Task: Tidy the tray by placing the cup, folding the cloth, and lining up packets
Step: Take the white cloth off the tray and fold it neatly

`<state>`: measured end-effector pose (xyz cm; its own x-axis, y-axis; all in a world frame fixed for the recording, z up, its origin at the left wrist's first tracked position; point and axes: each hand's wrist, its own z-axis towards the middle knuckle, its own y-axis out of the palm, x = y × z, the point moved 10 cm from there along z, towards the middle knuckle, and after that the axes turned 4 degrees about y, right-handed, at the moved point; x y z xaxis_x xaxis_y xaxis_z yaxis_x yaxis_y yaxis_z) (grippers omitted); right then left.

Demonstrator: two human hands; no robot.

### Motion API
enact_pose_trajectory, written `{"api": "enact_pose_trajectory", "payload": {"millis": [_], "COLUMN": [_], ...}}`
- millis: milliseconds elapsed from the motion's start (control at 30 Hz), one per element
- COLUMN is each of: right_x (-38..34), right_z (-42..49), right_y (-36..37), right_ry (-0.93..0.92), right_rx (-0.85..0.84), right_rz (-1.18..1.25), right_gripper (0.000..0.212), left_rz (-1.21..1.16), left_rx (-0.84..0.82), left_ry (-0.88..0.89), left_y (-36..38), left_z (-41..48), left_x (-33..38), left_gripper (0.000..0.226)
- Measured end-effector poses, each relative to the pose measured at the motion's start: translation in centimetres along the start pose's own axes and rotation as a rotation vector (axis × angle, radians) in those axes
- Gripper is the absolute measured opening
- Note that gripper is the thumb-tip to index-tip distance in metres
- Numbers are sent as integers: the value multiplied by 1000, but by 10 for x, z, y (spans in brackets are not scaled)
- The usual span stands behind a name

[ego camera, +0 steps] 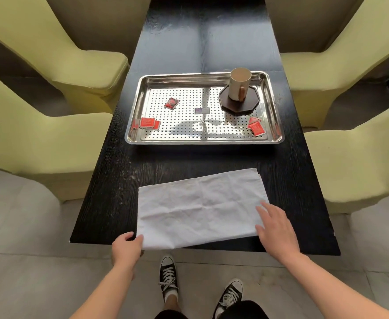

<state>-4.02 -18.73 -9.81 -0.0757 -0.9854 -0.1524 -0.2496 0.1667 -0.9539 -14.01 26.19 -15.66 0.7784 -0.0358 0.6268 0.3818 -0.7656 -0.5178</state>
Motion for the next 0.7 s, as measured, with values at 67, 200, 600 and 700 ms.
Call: {"api": "enact_pose_trajectory", "payload": {"millis": [67,200,600,700], "right_x": [-22,-52,-122,-109], "right_z": [0,2,-20,-13], "right_y": [5,19,59,59], "right_ry": [-67,-108,64,213], "right_rx": [-18,-108,-443,-459], "right_rz": [63,105,764,1000], "right_gripper": [52,51,41,38], "left_rz": [-143,-289,-159,-33], "left_rx": [-38,-127,-81,-91], "left_ry": [-72,-143,273,421], "left_y": [6,20,7,18], "left_z": [1,-8,-57,-79], "left_x": [-4,0,82,119], "left_gripper": [34,14,29,22]}}
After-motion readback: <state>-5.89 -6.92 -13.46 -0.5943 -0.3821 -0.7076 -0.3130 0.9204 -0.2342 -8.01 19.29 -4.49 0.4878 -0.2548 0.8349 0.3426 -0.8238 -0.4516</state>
